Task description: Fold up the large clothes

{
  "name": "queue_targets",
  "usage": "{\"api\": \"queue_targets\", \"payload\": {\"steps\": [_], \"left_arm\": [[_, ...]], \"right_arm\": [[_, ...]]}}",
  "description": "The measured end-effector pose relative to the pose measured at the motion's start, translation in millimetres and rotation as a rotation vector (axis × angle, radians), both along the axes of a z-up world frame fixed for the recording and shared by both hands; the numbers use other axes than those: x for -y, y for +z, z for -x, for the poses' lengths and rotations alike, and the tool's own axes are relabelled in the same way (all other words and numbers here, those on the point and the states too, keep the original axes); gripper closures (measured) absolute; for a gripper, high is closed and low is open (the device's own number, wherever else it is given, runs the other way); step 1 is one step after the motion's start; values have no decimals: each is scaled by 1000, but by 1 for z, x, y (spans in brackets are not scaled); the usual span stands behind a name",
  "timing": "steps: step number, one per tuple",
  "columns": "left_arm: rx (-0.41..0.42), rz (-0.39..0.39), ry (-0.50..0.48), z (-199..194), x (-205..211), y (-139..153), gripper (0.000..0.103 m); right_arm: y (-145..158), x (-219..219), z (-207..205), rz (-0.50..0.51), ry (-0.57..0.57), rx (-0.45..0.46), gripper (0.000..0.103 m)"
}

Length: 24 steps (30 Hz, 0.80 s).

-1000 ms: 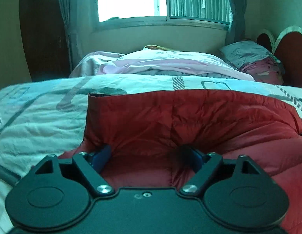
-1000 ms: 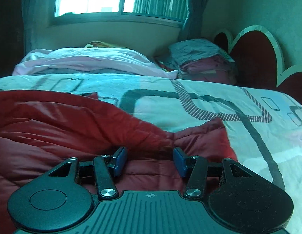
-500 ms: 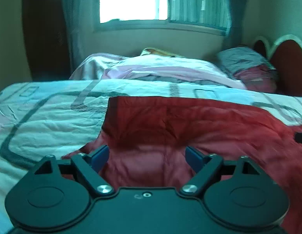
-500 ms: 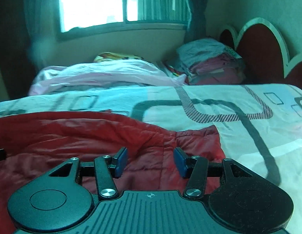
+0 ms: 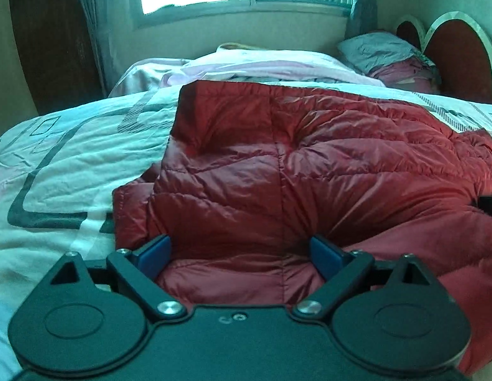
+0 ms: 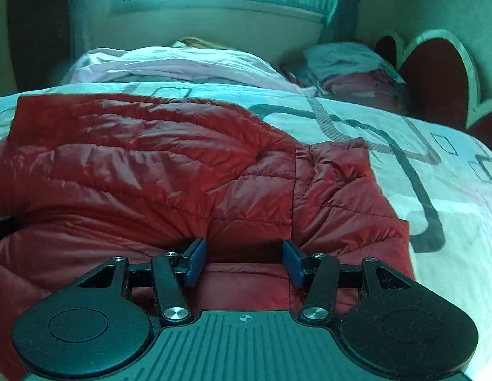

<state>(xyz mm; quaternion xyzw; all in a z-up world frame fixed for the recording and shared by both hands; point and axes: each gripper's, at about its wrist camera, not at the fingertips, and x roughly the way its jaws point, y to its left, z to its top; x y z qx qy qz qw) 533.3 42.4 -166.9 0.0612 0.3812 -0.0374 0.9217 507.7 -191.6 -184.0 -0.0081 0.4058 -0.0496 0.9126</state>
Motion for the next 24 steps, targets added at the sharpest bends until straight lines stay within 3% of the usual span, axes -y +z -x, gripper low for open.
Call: {"api": "queue_targets", "payload": {"steps": [3, 11, 17, 21, 24], "left_arm": [[-9, 2, 4, 6, 0, 9, 17], [-10, 17, -16, 39, -4, 20, 18], [-38, 7, -1, 34, -11, 4, 14], [-47, 9, 4, 32, -14, 0, 12], [-54, 15, 9, 30, -14, -2, 11]], "right_arm": [[12, 0, 23, 10, -9, 39, 51], [19, 11, 68, -4, -66, 47, 51], [-6, 21, 72, 83, -84, -5, 51], [-8, 28, 73, 62, -101, -8, 49], [-22, 32, 73, 47, -111, -17, 41]]}}
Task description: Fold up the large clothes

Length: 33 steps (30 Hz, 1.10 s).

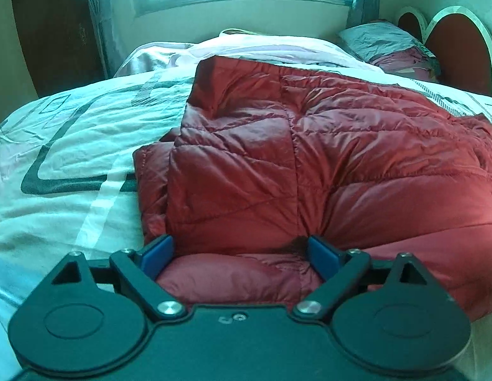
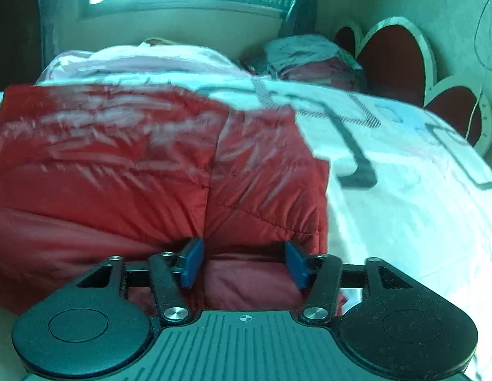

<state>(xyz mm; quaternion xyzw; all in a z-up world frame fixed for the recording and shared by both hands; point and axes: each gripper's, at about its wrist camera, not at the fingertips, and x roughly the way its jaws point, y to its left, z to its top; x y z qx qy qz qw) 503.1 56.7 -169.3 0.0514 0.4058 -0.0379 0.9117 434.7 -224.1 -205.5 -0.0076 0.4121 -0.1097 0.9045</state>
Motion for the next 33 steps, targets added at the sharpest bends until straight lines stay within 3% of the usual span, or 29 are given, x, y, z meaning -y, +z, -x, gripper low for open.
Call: {"api": "queue_targets", "payload": {"steps": [4, 6, 9, 13, 22, 27, 29, 33], "left_arm": [[-23, 9, 12, -5, -3, 0, 9], [-22, -5, 12, -3, -2, 3, 9], [-13, -3, 11, -2, -2, -2, 7], [-21, -4, 26, -3, -3, 3, 8], [-9, -19, 48, 11, -4, 19, 15], [73, 11, 31, 16, 3, 41, 16], [100, 32, 11, 8, 9, 47, 16], [96, -1, 36, -28, 17, 37, 20]], "right_arm": [[7, 7, -7, -18, 7, -37, 41], [15, 8, -2, -17, -12, -7, 41], [1, 7, -3, -17, 16, -18, 41], [9, 10, -12, -34, 20, -53, 41], [36, 2, -1, -78, 20, 39, 41], [49, -10, -14, -83, 48, 94, 41], [51, -13, -24, -77, 49, 118, 41], [44, -16, -52, -57, 54, 111, 41]]}}
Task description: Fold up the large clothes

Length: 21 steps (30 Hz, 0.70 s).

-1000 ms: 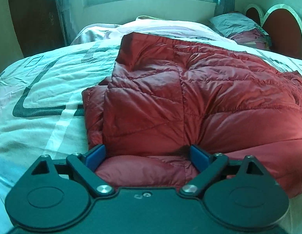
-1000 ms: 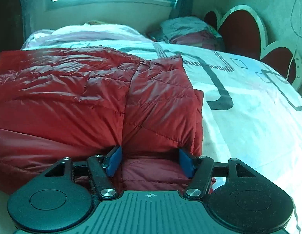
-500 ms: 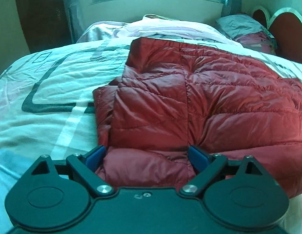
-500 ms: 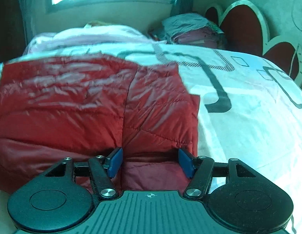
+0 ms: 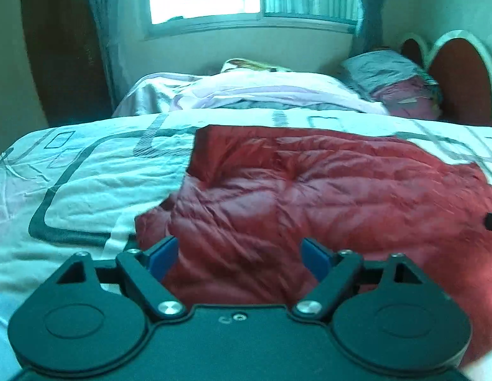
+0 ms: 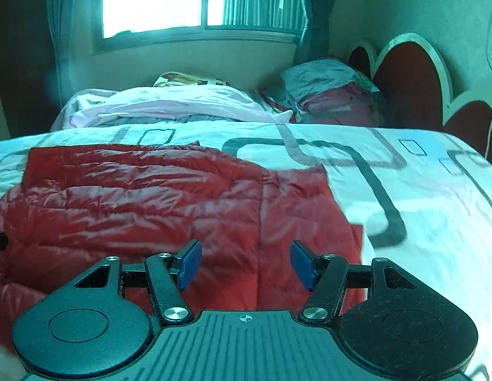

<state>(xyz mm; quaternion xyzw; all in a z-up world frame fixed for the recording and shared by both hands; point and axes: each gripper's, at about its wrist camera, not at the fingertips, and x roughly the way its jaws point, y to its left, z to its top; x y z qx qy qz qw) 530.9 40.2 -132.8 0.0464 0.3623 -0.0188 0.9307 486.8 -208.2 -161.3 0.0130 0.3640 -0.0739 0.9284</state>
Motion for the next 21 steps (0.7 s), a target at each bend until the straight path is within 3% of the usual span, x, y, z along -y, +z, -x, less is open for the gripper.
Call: {"api": "queue_targets", "payload": {"steps": [5, 9, 15, 21], "left_arm": [[-83, 27, 49, -25, -13, -27, 14], [-100, 33, 61, -23, -14, -28, 13], [-124, 69, 63, -2, -23, -7, 11], [-183, 116, 65, 33, -41, -1, 9]], "right_arm": [[-24, 14, -27, 37, -35, -63, 41], [-34, 18, -35, 44, -3, -123, 41], [-4, 27, 3, -21, -8, -58, 41], [7, 30, 45, -69, -20, -93, 41]]}}
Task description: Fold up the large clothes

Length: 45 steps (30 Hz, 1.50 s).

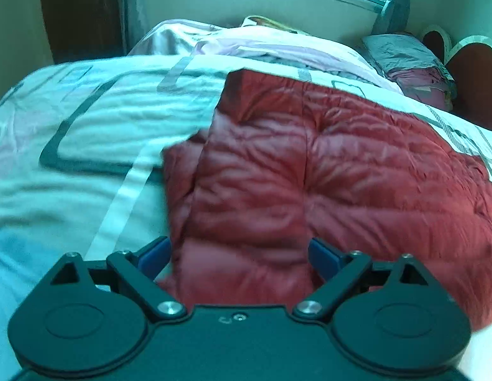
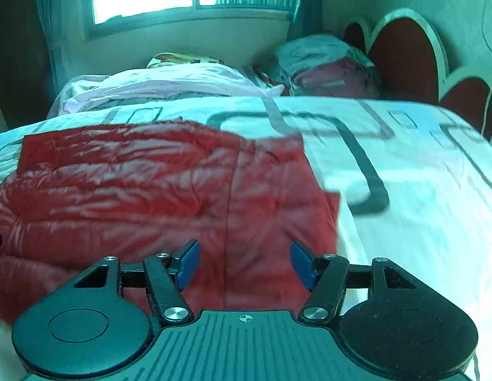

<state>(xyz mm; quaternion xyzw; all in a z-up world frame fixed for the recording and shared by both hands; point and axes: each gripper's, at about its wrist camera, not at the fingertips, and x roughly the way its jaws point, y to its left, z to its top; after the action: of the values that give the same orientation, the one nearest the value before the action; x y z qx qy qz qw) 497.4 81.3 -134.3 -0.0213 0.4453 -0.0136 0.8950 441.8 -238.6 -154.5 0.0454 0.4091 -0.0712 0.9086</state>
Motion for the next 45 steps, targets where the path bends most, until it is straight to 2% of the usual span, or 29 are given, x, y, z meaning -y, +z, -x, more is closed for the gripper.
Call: {"api": "queue_targets", "payload": {"steps": [9, 10, 11, 12, 16, 21, 24, 28, 30, 32, 33, 34, 35, 36, 37, 38, 39, 41, 45], "left_arm": [[-56, 53, 37, 52, -23, -3, 8], [-66, 63, 41, 56, -26, -5, 8], [-78, 82, 46, 60, -29, -7, 8], [-91, 104, 57, 63, -32, -10, 8], [-127, 189, 79, 67, -37, -18, 8], [-112, 310, 121, 63, -44, -21, 8], [-108, 358, 155, 54, -46, -26, 7], [-71, 393, 194, 43, -49, -31, 4], [-53, 412, 209, 38, -50, -31, 4], [-33, 430, 225, 33, -51, -32, 8], [-19, 431, 237, 30, -52, -33, 16], [-6, 424, 244, 28, -51, -33, 29], [-4, 417, 247, 26, -51, -33, 34], [-4, 416, 252, 24, -52, -34, 42], [-3, 417, 248, 23, -52, -33, 57], [-7, 421, 234, 23, -53, -33, 63], [-10, 426, 221, 23, -52, -32, 72], [-2, 420, 207, 25, -51, -29, 80], [15, 417, 176, 35, -54, -14, 86]], "right_arm": [[-2, 13, 59, -64, -64, -69, 40], [-3, 12, 63, -67, -67, -77, 30], [-5, 12, 68, -73, -70, -86, 14], [-6, 12, 72, -84, -71, -88, 12], [-14, 12, 79, -154, -69, -113, 12], [-21, 12, 77, -241, -77, -127, 12], [-25, 15, 70, -296, -90, -120, 12], [-33, 29, 56, -419, -152, -103, 12], [-34, 35, 49, -446, -185, -87, 12], [-34, 41, 42, -471, -223, -68, 12], [-34, 43, 39, -479, -242, -56, 12], [-35, 44, 35, -478, -255, -51, 15], [-34, 44, 32, -457, -265, -48, 32], [-32, 43, 29, -435, -264, -44, 41], [-31, 43, 29, -436, -260, -42, 53], [-30, 43, 28, -439, -263, -42, 62], [-27, 43, 29, -440, -261, -39, 66], [-21, 40, 31, -425, -247, -30, 79], [-1, 35, 41, -405, -217, -7, 85]]}}
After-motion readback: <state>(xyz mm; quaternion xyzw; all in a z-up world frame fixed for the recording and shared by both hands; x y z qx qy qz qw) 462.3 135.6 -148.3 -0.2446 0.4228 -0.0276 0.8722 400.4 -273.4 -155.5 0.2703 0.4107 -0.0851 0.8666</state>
